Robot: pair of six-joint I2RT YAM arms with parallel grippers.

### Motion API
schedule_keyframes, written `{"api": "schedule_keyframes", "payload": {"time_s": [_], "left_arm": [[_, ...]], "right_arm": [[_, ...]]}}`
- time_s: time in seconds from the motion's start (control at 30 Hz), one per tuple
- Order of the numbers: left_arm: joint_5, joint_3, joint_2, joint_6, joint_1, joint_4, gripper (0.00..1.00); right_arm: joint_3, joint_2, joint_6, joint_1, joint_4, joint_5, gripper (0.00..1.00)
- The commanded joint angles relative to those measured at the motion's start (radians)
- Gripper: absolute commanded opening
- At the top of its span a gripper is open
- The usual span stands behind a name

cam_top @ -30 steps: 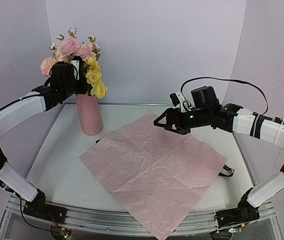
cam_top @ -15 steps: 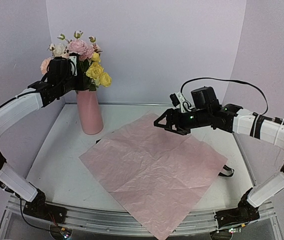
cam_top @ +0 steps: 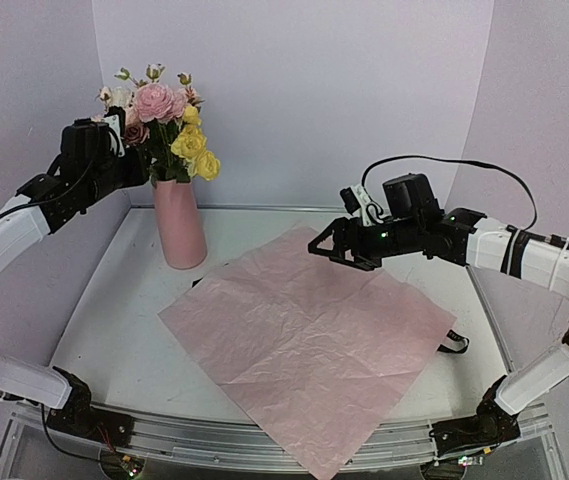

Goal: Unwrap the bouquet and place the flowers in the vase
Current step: Insert the fake flower into the vase, then reset both arms

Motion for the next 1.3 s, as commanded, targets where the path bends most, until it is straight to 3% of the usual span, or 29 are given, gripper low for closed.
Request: {"api": "schedule_keyframes", "payload": {"time_s": [0.0, 0.6, 1.0, 1.27], "left_arm": [[0.016, -0.033, -0.081, -0.074, -0.001, -0.049, 0.46], [0.165, -0.239, -0.252, -0.338, -0.001, -0.202, 0.54], [0.297, -0.417, -0.194, -0.570, -0.001, -0.206, 0.60], [0.297, -0.514, -0.157, -0.673, -0.001, -0.205, 0.63]], "right_arm": [[-0.001, -0.027, -0.014, -0.006, 0.015, -0.029, 0.76], [-0.058, -0.008, 0.026, -0.006, 0.006, 0.008, 0.76], [-0.178, 0.020, 0.069, -0.012, -0.086, 0.091, 0.76], [-0.206, 0.044, 0.084, -0.024, -0.167, 0.129, 0.76]]}}
